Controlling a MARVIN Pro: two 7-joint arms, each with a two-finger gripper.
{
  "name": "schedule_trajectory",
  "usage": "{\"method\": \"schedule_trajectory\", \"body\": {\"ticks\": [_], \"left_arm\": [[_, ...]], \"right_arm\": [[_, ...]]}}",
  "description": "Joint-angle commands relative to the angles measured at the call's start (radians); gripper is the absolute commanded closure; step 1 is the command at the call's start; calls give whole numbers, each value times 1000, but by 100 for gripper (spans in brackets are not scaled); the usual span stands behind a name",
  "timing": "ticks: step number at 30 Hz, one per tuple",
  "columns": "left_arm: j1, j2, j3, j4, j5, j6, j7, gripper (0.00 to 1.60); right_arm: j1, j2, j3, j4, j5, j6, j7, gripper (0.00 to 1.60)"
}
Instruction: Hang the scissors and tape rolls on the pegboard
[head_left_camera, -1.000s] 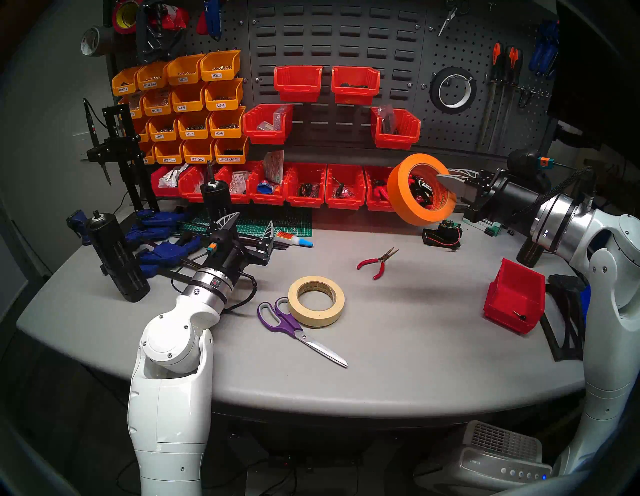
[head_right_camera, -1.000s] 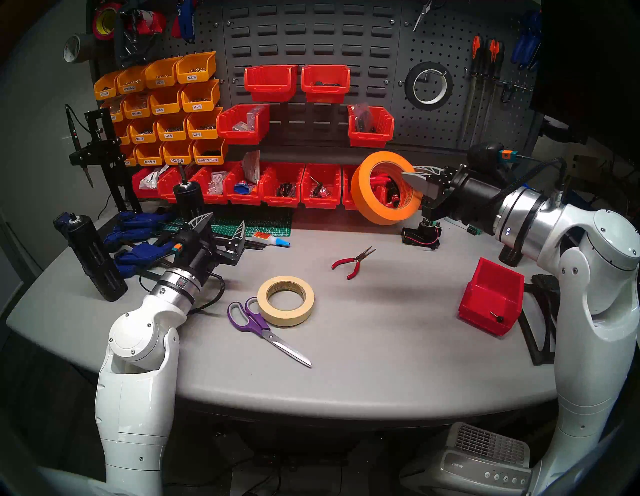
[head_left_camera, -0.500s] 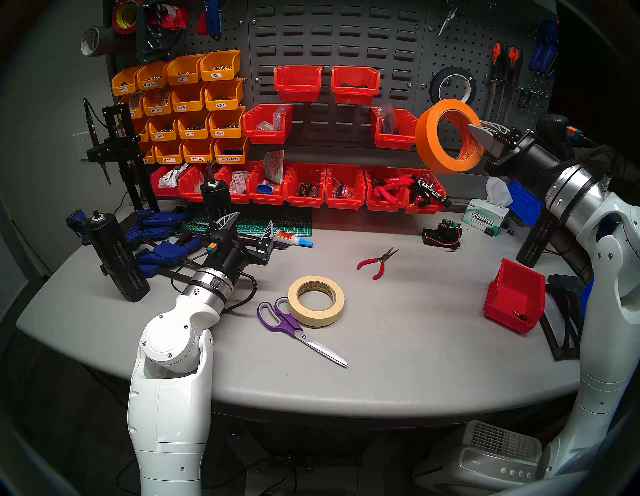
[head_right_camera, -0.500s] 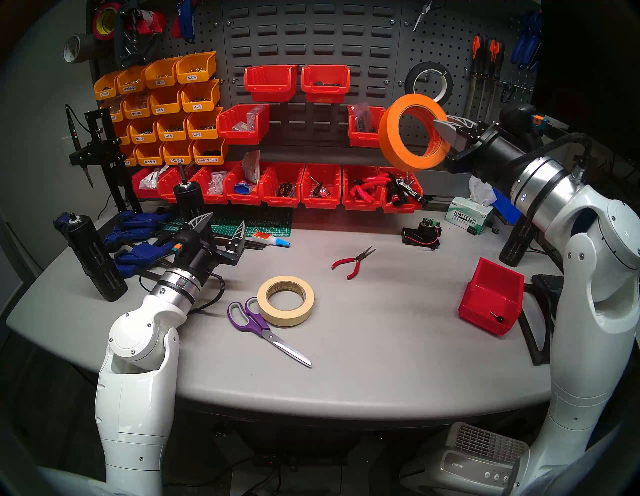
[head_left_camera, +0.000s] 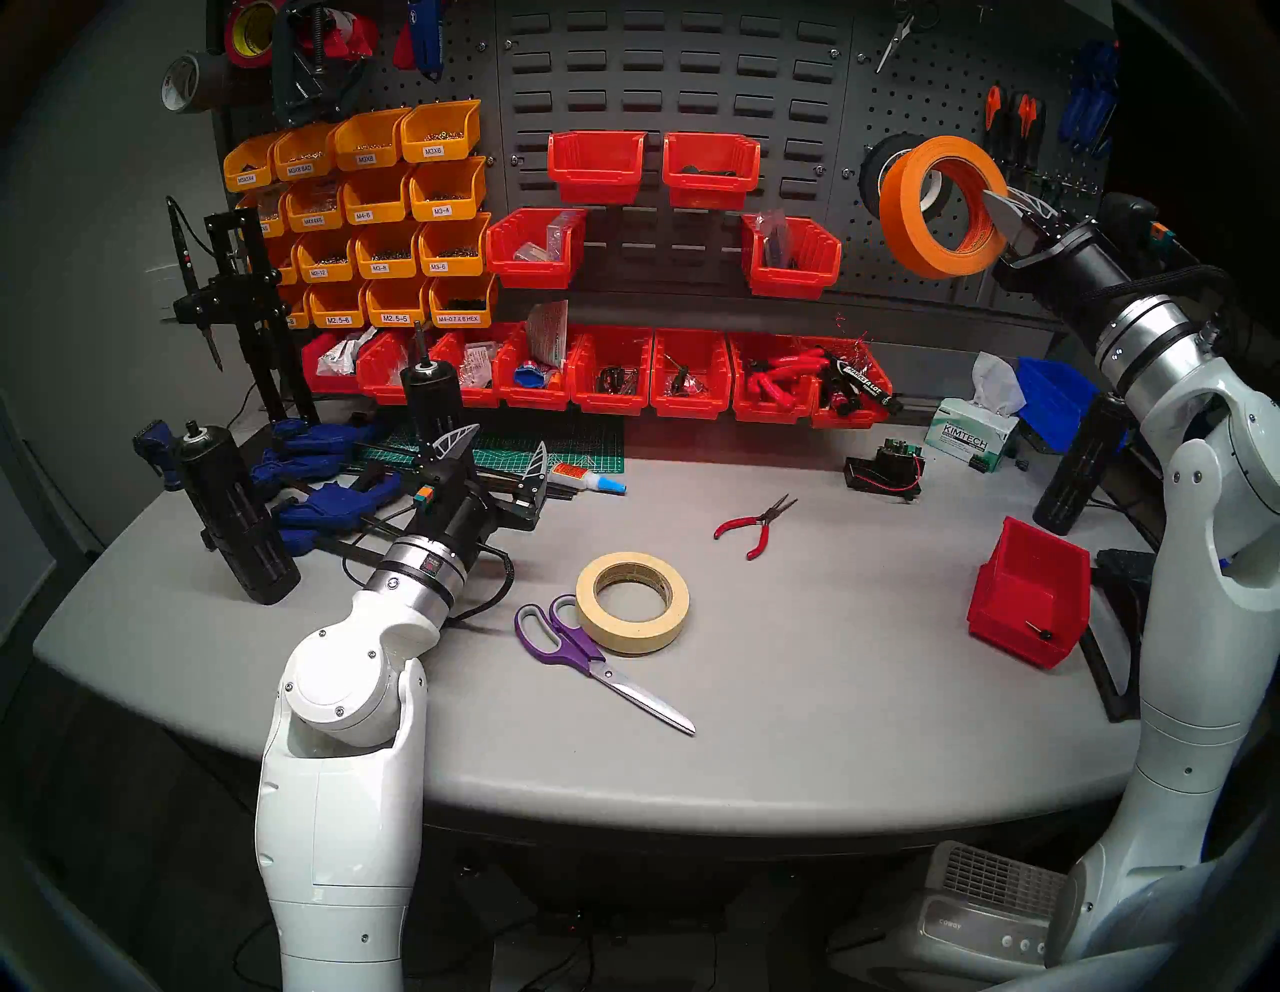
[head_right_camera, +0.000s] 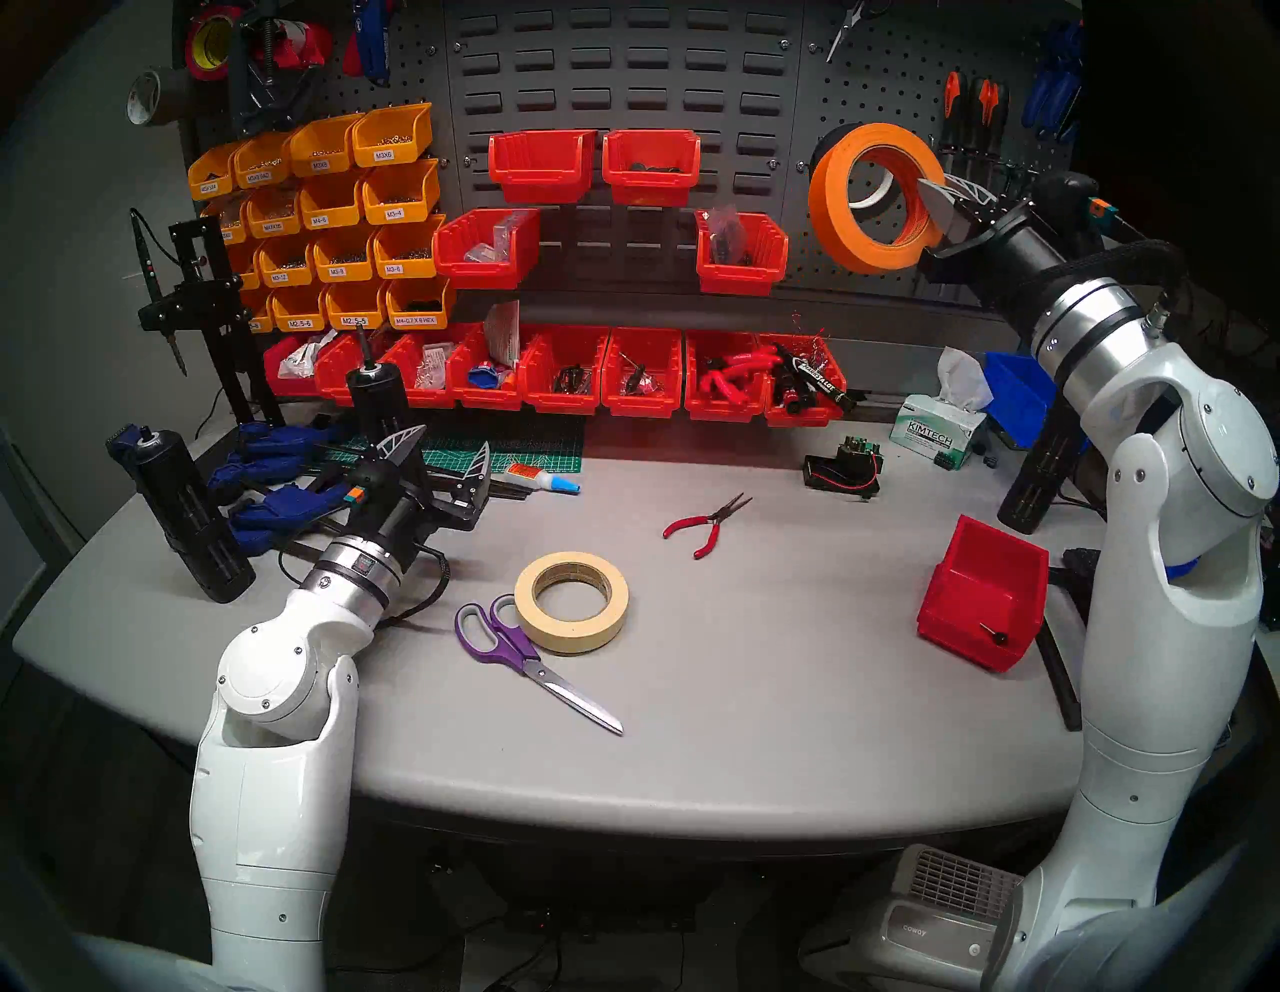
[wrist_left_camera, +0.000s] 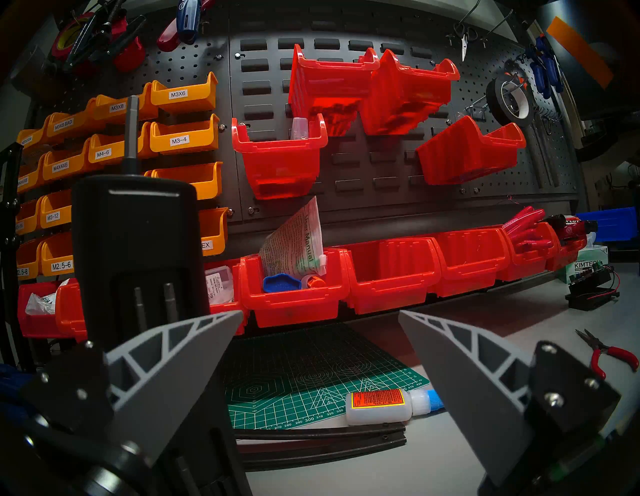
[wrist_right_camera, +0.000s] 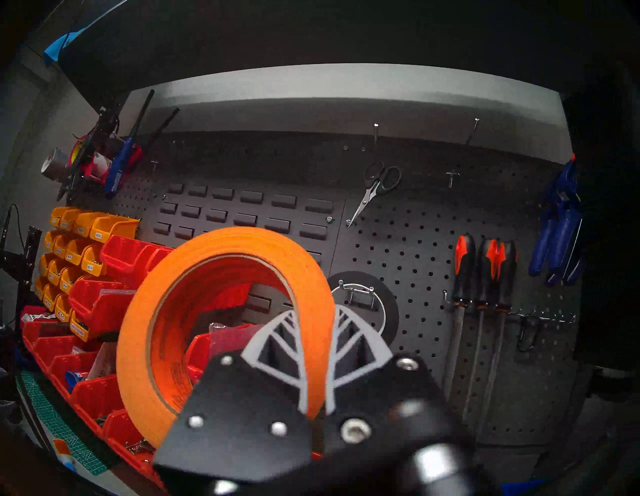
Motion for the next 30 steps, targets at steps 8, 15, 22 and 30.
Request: {"method": "schedule_trajectory", "body": {"ticks": [8, 15, 22, 30], "left_arm": [[0, 0, 0, 0, 0, -6, 0, 0], [0, 0, 0, 0, 0, -6, 0, 0], [0, 0, 0, 0, 0, -5, 0, 0], [0, 0, 0, 0, 0, -5, 0, 0]], "right_arm": [[150, -31, -84, 40, -88, -113, -128, 160], [194, -21, -120, 94, -112, -134, -174, 160], [246, -11, -154, 155, -131, -148, -211, 160], [315, -19, -195, 229, -150, -131, -229, 160]]}}
